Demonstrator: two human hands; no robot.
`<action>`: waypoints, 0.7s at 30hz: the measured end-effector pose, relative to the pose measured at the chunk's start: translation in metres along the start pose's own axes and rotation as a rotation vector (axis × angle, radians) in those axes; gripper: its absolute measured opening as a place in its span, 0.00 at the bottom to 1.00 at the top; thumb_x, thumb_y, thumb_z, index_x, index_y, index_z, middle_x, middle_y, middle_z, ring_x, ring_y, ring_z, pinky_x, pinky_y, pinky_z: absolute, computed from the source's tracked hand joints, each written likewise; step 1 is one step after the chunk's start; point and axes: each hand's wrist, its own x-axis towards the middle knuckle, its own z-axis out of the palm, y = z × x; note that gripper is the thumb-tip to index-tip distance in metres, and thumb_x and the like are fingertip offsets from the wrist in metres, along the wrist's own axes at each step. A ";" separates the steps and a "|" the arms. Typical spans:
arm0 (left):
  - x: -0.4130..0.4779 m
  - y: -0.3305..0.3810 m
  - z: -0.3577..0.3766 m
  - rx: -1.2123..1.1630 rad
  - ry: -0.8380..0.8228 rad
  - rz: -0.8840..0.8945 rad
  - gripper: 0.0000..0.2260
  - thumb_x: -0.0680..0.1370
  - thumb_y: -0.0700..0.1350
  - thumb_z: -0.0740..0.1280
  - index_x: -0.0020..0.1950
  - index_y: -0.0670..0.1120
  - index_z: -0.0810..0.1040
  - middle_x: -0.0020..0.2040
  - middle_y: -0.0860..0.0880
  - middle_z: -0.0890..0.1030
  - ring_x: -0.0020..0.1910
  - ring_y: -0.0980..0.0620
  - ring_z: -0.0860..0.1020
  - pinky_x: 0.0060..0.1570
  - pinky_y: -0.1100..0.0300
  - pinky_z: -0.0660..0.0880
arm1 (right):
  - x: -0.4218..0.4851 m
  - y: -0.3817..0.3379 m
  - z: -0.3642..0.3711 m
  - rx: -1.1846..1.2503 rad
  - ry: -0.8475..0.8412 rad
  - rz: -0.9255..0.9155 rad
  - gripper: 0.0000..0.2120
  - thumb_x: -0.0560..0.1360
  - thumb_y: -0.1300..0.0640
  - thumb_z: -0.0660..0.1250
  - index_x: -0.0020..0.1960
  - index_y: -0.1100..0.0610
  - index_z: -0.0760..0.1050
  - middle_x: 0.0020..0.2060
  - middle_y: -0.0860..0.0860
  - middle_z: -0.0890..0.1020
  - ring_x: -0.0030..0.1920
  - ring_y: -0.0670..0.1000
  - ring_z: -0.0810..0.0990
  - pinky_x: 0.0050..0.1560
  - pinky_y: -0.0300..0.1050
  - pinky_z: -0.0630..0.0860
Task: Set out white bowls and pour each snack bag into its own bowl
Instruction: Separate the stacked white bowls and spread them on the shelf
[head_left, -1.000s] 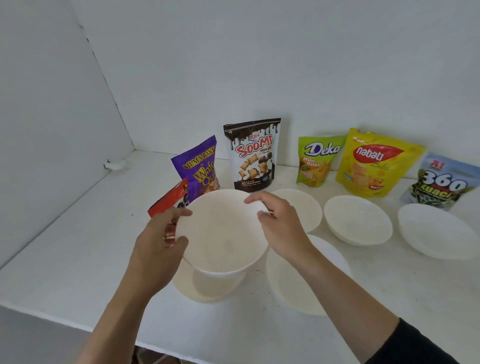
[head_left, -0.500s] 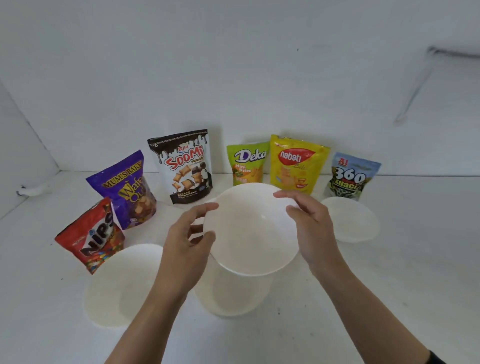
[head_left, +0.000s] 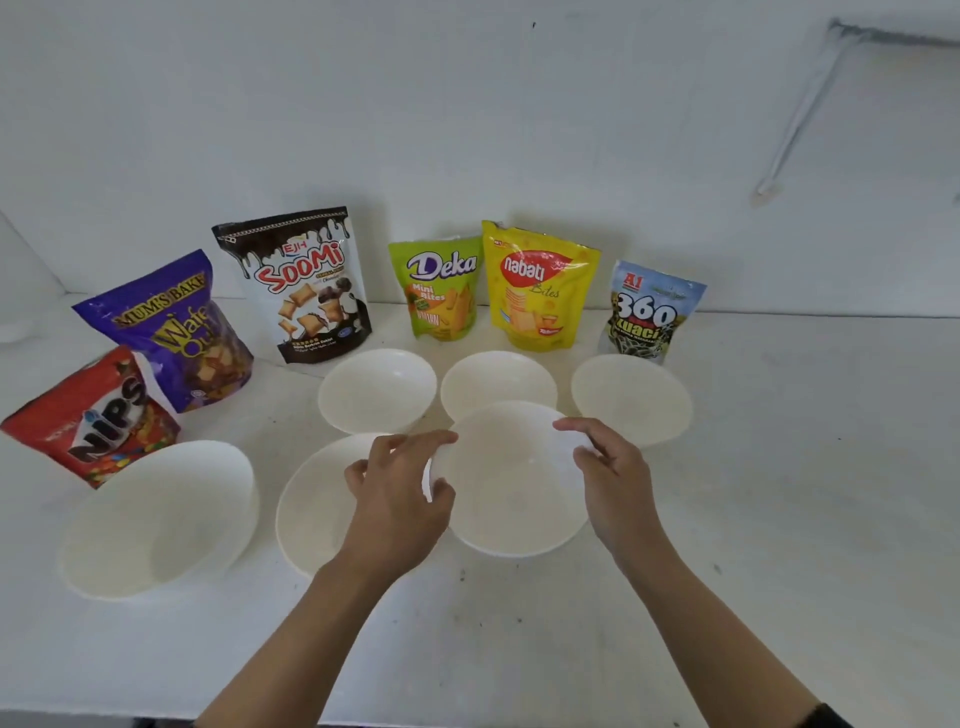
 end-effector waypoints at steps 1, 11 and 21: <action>0.000 -0.002 0.004 0.030 -0.017 -0.002 0.22 0.76 0.41 0.69 0.68 0.57 0.76 0.65 0.58 0.78 0.70 0.51 0.68 0.61 0.55 0.55 | 0.000 0.004 0.000 -0.011 -0.003 0.012 0.23 0.76 0.72 0.58 0.48 0.45 0.82 0.41 0.69 0.76 0.30 0.48 0.64 0.29 0.35 0.62; 0.002 -0.022 0.017 0.260 -0.036 0.091 0.22 0.70 0.39 0.72 0.62 0.54 0.81 0.64 0.59 0.81 0.67 0.49 0.70 0.60 0.43 0.61 | -0.004 0.032 0.010 -0.209 -0.096 0.077 0.20 0.76 0.71 0.58 0.50 0.48 0.79 0.41 0.51 0.81 0.27 0.41 0.70 0.29 0.31 0.65; 0.017 -0.015 -0.014 0.032 -0.047 0.048 0.15 0.78 0.45 0.70 0.62 0.61 0.78 0.62 0.62 0.78 0.68 0.55 0.71 0.63 0.52 0.58 | 0.003 -0.004 0.023 -0.267 -0.085 -0.220 0.13 0.76 0.64 0.68 0.58 0.52 0.80 0.58 0.43 0.80 0.61 0.40 0.74 0.62 0.27 0.64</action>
